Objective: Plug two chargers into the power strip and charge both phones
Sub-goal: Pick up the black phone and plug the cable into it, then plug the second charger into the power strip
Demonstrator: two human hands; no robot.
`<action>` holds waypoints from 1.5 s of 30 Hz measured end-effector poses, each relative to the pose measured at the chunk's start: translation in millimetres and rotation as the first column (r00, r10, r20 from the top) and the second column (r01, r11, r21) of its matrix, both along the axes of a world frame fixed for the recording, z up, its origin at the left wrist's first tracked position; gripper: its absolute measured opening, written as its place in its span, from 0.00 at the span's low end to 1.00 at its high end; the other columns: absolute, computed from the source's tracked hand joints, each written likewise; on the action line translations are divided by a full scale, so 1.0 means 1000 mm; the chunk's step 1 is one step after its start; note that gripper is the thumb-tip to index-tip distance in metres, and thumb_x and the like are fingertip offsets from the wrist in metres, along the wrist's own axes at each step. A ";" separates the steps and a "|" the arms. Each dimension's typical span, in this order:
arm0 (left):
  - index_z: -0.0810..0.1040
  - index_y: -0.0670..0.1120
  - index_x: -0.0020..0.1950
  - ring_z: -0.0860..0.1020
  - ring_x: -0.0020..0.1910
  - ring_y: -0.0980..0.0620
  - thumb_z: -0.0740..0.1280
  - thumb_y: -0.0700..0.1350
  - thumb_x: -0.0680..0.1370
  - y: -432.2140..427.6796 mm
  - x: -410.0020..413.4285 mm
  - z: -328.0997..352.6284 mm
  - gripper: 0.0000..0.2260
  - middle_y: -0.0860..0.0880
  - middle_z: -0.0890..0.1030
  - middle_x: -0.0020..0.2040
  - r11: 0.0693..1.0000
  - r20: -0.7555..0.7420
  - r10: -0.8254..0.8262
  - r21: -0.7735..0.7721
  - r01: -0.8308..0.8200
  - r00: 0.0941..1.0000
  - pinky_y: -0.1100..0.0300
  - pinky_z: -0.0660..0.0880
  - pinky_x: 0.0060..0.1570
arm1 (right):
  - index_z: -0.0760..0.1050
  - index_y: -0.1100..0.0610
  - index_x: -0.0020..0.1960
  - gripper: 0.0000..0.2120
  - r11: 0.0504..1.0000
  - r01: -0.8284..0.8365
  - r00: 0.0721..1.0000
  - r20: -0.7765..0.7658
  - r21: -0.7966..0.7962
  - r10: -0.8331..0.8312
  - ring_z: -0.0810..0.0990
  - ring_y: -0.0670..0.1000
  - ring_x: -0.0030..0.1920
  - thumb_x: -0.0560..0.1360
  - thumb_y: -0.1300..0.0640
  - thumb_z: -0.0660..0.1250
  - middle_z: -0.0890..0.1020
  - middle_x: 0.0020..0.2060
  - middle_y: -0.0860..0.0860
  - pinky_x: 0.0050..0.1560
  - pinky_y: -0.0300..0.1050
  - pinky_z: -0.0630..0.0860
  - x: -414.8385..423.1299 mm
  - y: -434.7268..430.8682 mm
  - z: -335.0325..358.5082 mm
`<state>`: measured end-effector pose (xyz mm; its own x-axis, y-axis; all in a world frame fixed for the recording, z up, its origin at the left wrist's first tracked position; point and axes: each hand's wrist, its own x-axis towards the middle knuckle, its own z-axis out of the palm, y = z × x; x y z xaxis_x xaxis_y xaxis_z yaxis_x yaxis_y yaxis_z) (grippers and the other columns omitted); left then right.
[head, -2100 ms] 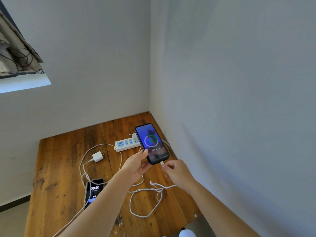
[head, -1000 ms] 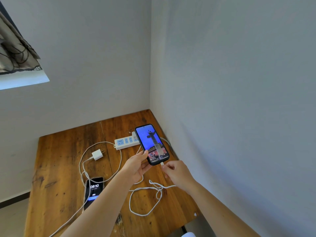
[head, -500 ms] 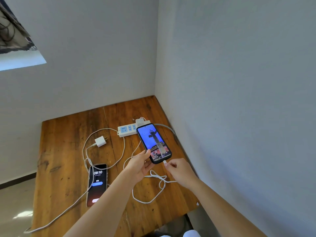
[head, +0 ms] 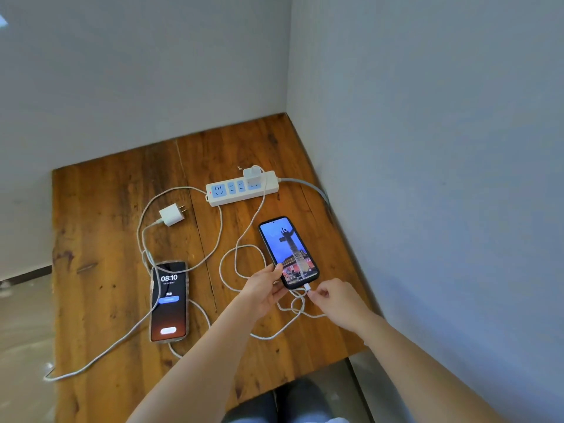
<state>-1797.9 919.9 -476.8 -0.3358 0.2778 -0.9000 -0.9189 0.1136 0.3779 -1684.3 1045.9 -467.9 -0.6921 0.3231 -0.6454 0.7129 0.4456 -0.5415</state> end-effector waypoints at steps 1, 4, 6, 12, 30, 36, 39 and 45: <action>0.68 0.43 0.69 0.81 0.51 0.48 0.64 0.42 0.79 0.002 0.000 -0.007 0.18 0.43 0.81 0.54 1.000 0.011 0.000 -0.007 0.000 1.000 0.56 0.79 0.42 | 0.79 0.53 0.43 0.11 1.000 -0.014 1.000 0.017 0.006 0.014 0.81 0.48 0.37 0.78 0.48 0.63 0.82 0.36 0.48 0.40 0.42 0.79 0.000 0.002 -0.007; 0.68 0.44 0.69 0.80 0.50 0.49 0.64 0.42 0.79 0.007 -0.002 -0.024 0.19 0.43 0.81 0.53 1.000 0.045 -0.006 -0.023 0.007 0.999 0.56 0.80 0.41 | 0.79 0.51 0.48 0.08 0.999 -0.040 0.999 0.029 0.009 0.039 0.81 0.46 0.38 0.78 0.49 0.63 0.82 0.38 0.46 0.41 0.41 0.80 -0.001 0.007 -0.022; 0.68 0.44 0.69 0.80 0.52 0.48 0.64 0.43 0.78 0.010 -0.004 -0.034 0.19 0.43 0.80 0.54 0.999 0.058 -0.011 -0.029 0.013 0.998 0.56 0.79 0.41 | 0.78 0.50 0.53 0.07 0.999 -0.040 0.999 0.020 0.018 0.040 0.80 0.44 0.39 0.78 0.51 0.63 0.82 0.43 0.45 0.39 0.37 0.77 -0.002 0.009 -0.030; 0.70 0.45 0.68 0.79 0.52 0.48 0.67 0.44 0.77 0.020 -0.002 -0.052 0.20 0.45 0.80 0.55 0.992 0.018 -0.009 -0.126 0.012 1.000 0.55 0.81 0.41 | 0.77 0.52 0.59 0.10 0.996 -0.055 0.996 0.078 0.069 0.050 0.79 0.45 0.43 0.78 0.54 0.63 0.82 0.50 0.49 0.40 0.34 0.74 -0.004 0.013 -0.049; 0.76 0.47 0.63 0.76 0.57 0.49 0.62 0.47 0.79 -0.069 -0.050 -0.009 0.13 0.47 0.77 0.62 0.793 -0.617 -0.375 -0.600 -0.105 0.691 0.57 0.74 0.53 | 0.76 0.54 0.56 0.09 0.926 -0.318 0.944 -0.028 0.202 0.330 0.79 0.51 0.47 0.78 0.57 0.62 0.82 0.50 0.52 0.42 0.39 0.76 -0.115 -0.056 -0.007; 0.73 0.49 0.63 0.64 0.65 0.49 0.63 0.45 0.78 -0.139 -0.102 -0.018 0.13 0.47 0.71 0.65 0.664 -0.701 -0.531 -0.693 -0.280 0.475 0.61 0.65 0.55 | 0.76 0.54 0.56 0.09 0.905 -0.359 0.909 -0.133 0.227 0.394 0.78 0.50 0.47 0.77 0.58 0.63 0.81 0.52 0.51 0.42 0.39 0.75 -0.210 -0.119 -0.013; 0.68 0.48 0.67 0.61 0.69 0.48 0.65 0.46 0.77 -0.164 -0.129 -0.034 0.19 0.46 0.68 0.69 0.649 -0.683 -0.527 -0.708 -0.279 0.506 0.56 0.66 0.61 | 0.72 0.54 0.63 0.15 0.878 -0.375 0.874 -0.202 0.299 0.442 0.77 0.51 0.55 0.77 0.58 0.63 0.76 0.61 0.52 0.49 0.43 0.77 -0.256 -0.150 -0.028; 0.61 0.46 0.73 0.61 0.70 0.50 0.65 0.44 0.77 -0.191 -0.161 -0.066 0.26 0.48 0.67 0.71 0.730 -0.684 -0.481 -0.659 -0.180 0.548 0.59 0.62 0.62 | 0.63 0.57 0.72 0.29 0.675 -0.460 0.730 -0.187 0.577 0.657 0.67 0.56 0.66 0.73 0.62 0.68 0.70 0.68 0.54 0.62 0.51 0.70 -0.321 -0.184 -0.064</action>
<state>-1958.8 728.5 -543.2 -0.9693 -0.0713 -0.2355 -0.2154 0.7084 0.6721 -2005.2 861.7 -532.3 -0.9801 -0.0210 -0.1976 0.0416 0.9507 -0.3072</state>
